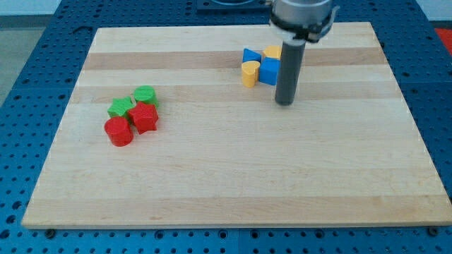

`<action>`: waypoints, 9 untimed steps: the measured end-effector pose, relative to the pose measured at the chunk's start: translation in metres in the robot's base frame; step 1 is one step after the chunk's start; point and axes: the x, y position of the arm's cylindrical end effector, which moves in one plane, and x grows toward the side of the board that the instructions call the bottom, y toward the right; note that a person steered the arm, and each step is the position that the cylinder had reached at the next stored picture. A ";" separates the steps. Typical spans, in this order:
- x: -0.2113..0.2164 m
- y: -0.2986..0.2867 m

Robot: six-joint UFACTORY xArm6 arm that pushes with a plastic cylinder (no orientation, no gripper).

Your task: Push the red circle towards the center

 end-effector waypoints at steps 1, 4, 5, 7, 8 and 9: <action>0.048 -0.045; 0.113 -0.303; 0.087 -0.346; 0.052 -0.321; 0.052 -0.278; 0.050 -0.222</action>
